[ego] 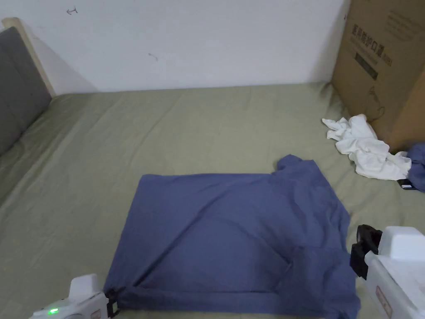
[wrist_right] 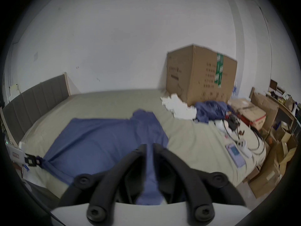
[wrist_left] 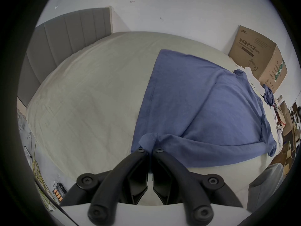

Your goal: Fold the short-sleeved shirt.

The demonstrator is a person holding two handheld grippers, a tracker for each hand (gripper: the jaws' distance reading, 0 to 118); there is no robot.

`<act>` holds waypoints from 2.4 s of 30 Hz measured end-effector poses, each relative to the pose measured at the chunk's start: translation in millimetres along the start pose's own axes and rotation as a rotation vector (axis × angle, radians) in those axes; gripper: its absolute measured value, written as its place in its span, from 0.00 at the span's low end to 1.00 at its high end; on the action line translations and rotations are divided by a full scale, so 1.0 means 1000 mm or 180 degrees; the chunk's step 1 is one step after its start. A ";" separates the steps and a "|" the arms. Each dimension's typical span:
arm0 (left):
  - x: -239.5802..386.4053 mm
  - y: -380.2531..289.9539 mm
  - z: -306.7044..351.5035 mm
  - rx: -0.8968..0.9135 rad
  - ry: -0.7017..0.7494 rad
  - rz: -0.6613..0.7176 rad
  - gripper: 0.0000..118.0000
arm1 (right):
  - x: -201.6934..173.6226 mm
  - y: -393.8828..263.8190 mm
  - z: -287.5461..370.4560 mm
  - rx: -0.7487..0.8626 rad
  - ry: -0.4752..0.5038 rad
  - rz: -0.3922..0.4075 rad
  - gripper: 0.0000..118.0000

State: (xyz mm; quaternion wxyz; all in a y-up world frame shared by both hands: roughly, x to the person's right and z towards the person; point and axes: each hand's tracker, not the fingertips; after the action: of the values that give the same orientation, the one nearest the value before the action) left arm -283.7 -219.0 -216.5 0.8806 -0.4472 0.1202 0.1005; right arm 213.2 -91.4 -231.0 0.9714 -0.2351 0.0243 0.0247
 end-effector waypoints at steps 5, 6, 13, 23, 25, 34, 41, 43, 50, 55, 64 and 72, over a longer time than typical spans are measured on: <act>0.001 0.005 0.017 0.0191 -0.0022 -0.0054 0.02 | 0.014 -0.052 -0.032 -0.0745 -0.0010 -0.0097 0.79; 0.001 0.006 0.019 0.0202 -0.0035 -0.0042 0.02 | 0.015 -0.062 -0.036 -0.0843 -0.0035 -0.0123 0.78; -0.001 0.011 0.019 0.0234 -0.0034 -0.0054 0.02 | 0.008 -0.120 -0.057 -0.1349 0.0125 -0.0071 0.50; -0.002 0.018 0.016 0.0278 -0.0022 -0.0026 0.02 | 0.015 -0.114 -0.062 -0.1295 0.0250 -0.0158 0.06; -0.003 0.025 0.019 0.0351 -0.0044 0.0031 0.02 | 0.016 -0.100 -0.059 -0.1158 0.0261 -0.0161 0.06; 0.008 0.089 0.014 0.0644 -0.0106 0.0062 0.02 | 0.013 -0.018 -0.092 -0.0607 0.0224 0.0002 0.06; 0.027 0.132 -0.049 0.0452 -0.0004 -0.0134 0.02 | 0.010 -0.005 -0.172 -0.0814 0.0152 0.0101 0.06; 0.031 0.137 -0.071 0.0352 -0.0012 -0.0171 0.02 | 0.010 -0.011 -0.193 -0.0973 0.0103 0.0072 0.06; 0.050 0.137 -0.131 -0.0158 0.0137 -0.0340 0.02 | 0.006 -0.041 -0.244 -0.1457 -0.0071 0.0025 0.06; 0.051 0.138 -0.130 -0.0185 0.0152 -0.0258 0.36 | 0.007 -0.048 -0.244 -0.1493 -0.0086 0.0047 0.14; 0.064 0.151 -0.016 0.0722 -0.0262 -0.0053 0.79 | 0.010 0.031 -0.150 -0.0548 0.0080 -0.0227 0.77; 0.086 0.135 0.101 0.1764 -0.0354 -0.0284 0.75 | -0.001 0.080 -0.037 0.0450 0.0028 -0.0089 0.75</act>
State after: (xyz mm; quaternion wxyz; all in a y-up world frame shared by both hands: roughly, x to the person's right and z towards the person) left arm -228.3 -53.1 -288.0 0.9781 -0.1881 0.0749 0.0494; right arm 206.4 -37.5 -299.8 0.9857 -0.1663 0.0269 0.0083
